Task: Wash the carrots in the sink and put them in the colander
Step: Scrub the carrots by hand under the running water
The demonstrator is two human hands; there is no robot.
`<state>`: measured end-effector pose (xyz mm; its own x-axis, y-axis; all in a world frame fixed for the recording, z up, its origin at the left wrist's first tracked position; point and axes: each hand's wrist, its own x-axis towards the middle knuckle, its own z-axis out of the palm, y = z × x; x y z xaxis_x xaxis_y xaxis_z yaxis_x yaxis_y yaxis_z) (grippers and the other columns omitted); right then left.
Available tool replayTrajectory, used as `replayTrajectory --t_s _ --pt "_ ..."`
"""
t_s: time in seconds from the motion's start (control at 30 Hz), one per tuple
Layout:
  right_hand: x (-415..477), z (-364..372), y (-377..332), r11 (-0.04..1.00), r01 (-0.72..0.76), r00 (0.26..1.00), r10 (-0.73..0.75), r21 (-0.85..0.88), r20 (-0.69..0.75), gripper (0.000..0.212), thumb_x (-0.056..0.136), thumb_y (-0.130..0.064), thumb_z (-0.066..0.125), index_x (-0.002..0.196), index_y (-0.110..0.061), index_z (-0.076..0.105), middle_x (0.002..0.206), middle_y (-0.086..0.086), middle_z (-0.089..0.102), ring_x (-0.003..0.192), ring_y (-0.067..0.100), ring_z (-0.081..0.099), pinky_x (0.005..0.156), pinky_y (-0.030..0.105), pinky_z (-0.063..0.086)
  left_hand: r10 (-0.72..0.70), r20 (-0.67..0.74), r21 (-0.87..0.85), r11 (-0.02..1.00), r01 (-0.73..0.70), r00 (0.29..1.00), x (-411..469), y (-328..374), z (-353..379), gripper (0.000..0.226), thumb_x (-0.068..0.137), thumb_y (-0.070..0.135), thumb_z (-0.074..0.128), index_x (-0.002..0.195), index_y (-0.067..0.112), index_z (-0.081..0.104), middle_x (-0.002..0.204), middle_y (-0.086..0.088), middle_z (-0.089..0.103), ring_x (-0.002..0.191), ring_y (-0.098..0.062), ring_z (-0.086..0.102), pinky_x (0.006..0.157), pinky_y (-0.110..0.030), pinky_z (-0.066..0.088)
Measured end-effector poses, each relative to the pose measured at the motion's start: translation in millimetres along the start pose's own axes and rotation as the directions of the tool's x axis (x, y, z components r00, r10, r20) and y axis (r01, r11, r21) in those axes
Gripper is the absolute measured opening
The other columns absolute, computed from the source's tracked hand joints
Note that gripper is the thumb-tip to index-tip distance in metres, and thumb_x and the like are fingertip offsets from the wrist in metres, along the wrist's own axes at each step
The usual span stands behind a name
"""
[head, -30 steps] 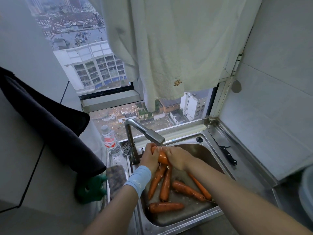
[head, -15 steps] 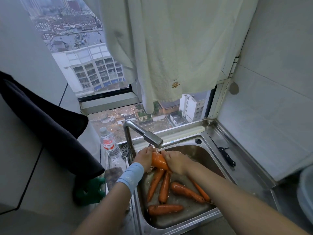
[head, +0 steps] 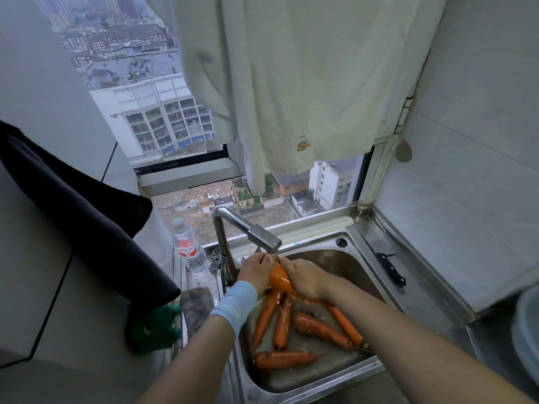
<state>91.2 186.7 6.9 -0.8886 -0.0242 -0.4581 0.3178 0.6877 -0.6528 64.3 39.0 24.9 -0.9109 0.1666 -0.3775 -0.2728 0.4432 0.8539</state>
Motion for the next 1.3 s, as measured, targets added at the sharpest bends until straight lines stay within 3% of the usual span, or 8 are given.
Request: replayTrajectory --t_s 0.1,0.3,0.47,0.67,0.83,1.1,1.2,1.3 --pt "-5.8 -2.4 -3.4 0.999 -0.006 1.000 0.006 -0.037 0.001 0.062 0.107 -0.057 0.016 0.106 -0.020 0.066 0.114 0.014 0.067 0.111 0.027 0.063 0.102 0.038 0.042 0.016 0.172 -0.004 1.000 -0.015 0.985 -3.5 -7.3 -7.7 0.019 0.104 0.032 0.049 0.119 0.026 0.058 0.114 -0.006 0.060 0.103 -0.022 0.059 0.089 -0.034 0.050" --pt "-10.6 11.3 -21.6 0.989 0.093 0.995 -0.096 -0.117 -0.021 0.049 0.113 -0.034 0.019 0.138 -0.011 0.053 0.134 0.020 0.061 0.124 0.034 0.056 0.105 0.037 0.040 0.053 -0.194 0.161 0.987 -0.021 0.980 -3.3 -2.9 -2.2 0.034 0.106 0.026 0.037 0.107 0.011 0.068 0.107 -0.013 0.066 0.096 -0.027 0.058 0.087 -0.033 0.043" --pt "-0.9 8.0 -10.6 0.985 0.075 0.995 -0.083 -0.156 -0.049 0.058 0.111 -0.045 0.014 0.131 -0.015 0.060 0.128 0.016 0.064 0.122 0.030 0.059 0.105 0.039 0.041 0.055 0.132 0.106 0.992 -0.069 0.990 -6.9 -10.2 -15.0 0.028 0.106 0.030 0.043 0.132 0.024 0.052 0.123 -0.006 0.055 0.107 -0.021 0.054 0.094 -0.035 0.046" --pt "-8.7 11.7 -22.0 0.971 0.106 0.991 -0.120 -0.214 -0.055 0.044 0.112 -0.031 0.026 0.144 -0.011 0.050 0.134 0.020 0.061 0.126 0.037 0.056 0.104 0.041 0.043 0.099 -0.143 0.122 0.989 -0.082 0.985 -2.4 -6.2 -4.6 0.026 0.106 0.022 0.036 0.102 0.021 0.061 0.112 -0.011 0.064 0.101 -0.025 0.057 0.085 -0.030 0.037" --pt "-4.0 5.3 -5.3 0.976 0.060 0.993 -0.079 -0.211 -0.086 0.054 0.110 -0.045 0.017 0.131 -0.019 0.060 0.127 0.013 0.065 0.120 0.028 0.059 0.105 0.041 0.043 0.110 0.190 0.070 0.990 -0.125 0.976 -0.6 -19.0 -11.1 0.022 0.107 0.030 0.040 0.123 0.022 0.053 0.124 -0.004 0.057 0.109 -0.022 0.058 0.100 -0.040 0.048" --pt "-12.7 11.8 -18.5 0.951 0.108 0.986 -0.140 -0.290 -0.091 0.037 0.108 -0.034 0.030 0.138 -0.023 0.050 0.128 0.011 0.064 0.117 0.032 0.061 0.099 0.047 0.050 0.066 -0.175 0.059 0.997 -0.056 0.982 -5.4 -9.6 -0.5 0.032 0.106 0.025 0.038 0.086 0.017 0.062 0.090 -0.004 0.059 0.094 -0.025 0.057 0.083 -0.032 0.041" --pt "-15.1 0.7 -17.3 0.969 0.055 0.998 -0.055 -0.240 0.006 0.045 0.109 -0.043 0.024 0.132 -0.016 0.053 0.116 0.016 0.066 0.103 0.030 0.068 0.097 0.045 0.052 -0.129 0.052 -0.091 0.987 0.133 0.990 4.5 -12.8 -14.7 0.022 0.100 0.043 0.053 0.091 0.026 0.063 0.110 -0.012 0.059 0.108 -0.036 0.060 0.095 -0.051 0.053" --pt "-17.6 -5.1 -16.5 0.969 0.005 1.000 -0.010 -0.245 -0.017 0.063 0.107 -0.057 0.020 0.109 -0.012 0.064 0.103 0.012 0.070 0.089 0.028 0.071 0.096 0.043 0.052 -0.146 0.316 -0.004 0.988 0.156 0.937 8.4 -21.6 -23.8 0.025 0.088 0.049 0.068 0.106 0.032 0.064 0.121 -0.015 0.060 0.108 -0.038 0.064 0.093 -0.053 0.056"
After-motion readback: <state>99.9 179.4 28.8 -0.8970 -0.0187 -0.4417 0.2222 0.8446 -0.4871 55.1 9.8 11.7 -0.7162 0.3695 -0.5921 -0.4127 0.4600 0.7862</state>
